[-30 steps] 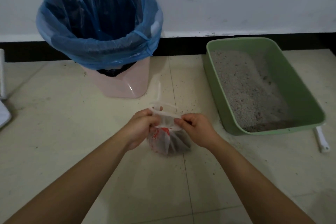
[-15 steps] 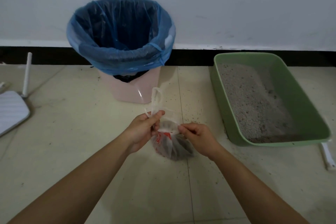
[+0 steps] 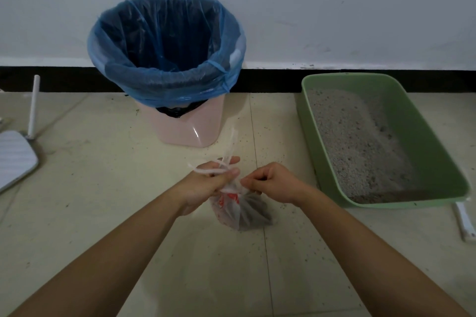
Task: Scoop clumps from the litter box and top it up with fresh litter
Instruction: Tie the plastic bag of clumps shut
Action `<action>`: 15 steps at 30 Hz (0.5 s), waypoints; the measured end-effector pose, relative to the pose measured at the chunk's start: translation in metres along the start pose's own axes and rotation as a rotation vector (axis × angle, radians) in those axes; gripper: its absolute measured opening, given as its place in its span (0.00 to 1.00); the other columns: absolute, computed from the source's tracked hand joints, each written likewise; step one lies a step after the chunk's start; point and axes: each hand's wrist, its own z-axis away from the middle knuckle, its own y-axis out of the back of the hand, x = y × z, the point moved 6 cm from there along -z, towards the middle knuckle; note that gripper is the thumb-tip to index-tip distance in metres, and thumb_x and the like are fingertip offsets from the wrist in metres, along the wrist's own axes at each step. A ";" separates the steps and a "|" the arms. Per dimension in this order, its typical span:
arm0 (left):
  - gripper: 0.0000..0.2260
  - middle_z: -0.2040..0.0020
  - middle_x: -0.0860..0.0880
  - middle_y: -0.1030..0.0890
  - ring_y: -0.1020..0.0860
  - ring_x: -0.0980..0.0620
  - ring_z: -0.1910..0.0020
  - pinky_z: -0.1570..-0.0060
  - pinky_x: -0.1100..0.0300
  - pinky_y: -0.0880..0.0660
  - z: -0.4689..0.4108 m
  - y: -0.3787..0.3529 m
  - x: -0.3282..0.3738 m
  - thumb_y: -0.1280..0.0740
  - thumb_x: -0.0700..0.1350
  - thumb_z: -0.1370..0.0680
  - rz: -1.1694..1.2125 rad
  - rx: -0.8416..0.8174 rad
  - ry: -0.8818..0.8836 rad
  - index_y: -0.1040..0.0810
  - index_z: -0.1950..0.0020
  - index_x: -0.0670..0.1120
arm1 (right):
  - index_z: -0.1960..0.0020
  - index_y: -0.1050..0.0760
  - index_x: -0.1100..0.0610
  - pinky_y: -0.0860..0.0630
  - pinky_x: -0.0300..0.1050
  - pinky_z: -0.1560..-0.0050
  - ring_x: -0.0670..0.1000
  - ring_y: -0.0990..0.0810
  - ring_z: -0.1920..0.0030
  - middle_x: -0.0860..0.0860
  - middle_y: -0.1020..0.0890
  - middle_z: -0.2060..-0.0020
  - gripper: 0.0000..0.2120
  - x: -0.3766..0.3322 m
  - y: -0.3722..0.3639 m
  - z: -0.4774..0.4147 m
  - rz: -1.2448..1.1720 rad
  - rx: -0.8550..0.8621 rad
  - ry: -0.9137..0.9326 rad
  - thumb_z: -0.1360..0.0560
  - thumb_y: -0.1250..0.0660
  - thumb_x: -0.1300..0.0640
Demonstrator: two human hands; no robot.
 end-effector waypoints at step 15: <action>0.12 0.55 0.45 0.18 0.20 0.42 0.45 0.38 0.50 0.27 -0.002 -0.004 0.006 0.37 0.52 0.20 0.006 -0.041 0.009 0.14 0.50 0.49 | 0.43 0.20 0.56 0.28 0.38 0.62 0.45 0.27 0.64 0.51 0.20 0.57 0.13 -0.030 0.021 -0.014 -0.691 0.181 -0.083 0.22 0.31 0.49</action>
